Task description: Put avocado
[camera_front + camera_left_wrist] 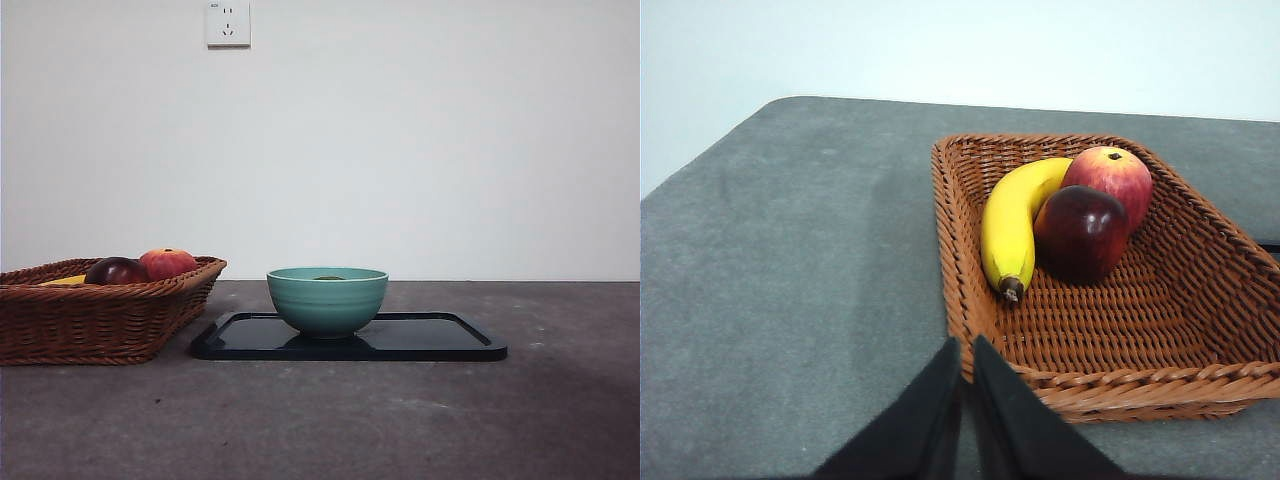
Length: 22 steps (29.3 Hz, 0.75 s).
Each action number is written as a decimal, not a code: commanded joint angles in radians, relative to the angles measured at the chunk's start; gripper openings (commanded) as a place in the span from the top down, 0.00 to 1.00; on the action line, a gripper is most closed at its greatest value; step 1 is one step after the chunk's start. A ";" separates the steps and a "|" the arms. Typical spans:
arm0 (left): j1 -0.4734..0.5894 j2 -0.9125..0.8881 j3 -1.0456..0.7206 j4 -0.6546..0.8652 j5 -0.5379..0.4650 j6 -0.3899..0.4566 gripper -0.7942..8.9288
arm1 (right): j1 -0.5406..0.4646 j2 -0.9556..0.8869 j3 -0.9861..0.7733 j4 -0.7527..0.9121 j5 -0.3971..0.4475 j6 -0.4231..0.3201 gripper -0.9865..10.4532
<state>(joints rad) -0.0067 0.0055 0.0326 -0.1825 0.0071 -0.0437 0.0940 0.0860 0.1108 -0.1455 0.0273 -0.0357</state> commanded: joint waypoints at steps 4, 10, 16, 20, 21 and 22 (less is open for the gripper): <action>0.002 -0.002 -0.021 -0.007 0.000 -0.001 0.90 | -0.058 -0.025 -0.074 0.046 -0.001 -0.022 0.90; 0.002 -0.002 -0.021 -0.007 0.000 -0.001 0.90 | -0.072 -0.032 -0.100 0.001 0.015 -0.002 0.90; 0.002 -0.002 -0.021 -0.007 0.000 -0.001 0.90 | -0.072 -0.082 -0.100 -0.029 0.080 0.010 0.90; 0.002 -0.002 -0.021 -0.007 0.000 -0.001 0.90 | -0.073 -0.082 -0.100 -0.029 0.056 0.010 0.90; 0.002 -0.002 -0.021 -0.007 0.000 -0.001 0.90 | -0.073 -0.082 -0.100 -0.029 0.045 0.010 0.90; 0.002 -0.002 -0.021 -0.007 0.000 -0.001 0.90 | -0.073 -0.082 -0.100 -0.030 0.037 0.010 0.90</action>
<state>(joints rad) -0.0067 0.0055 0.0326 -0.1825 0.0071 -0.0437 0.0231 0.0029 0.0162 -0.1665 0.0692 -0.0372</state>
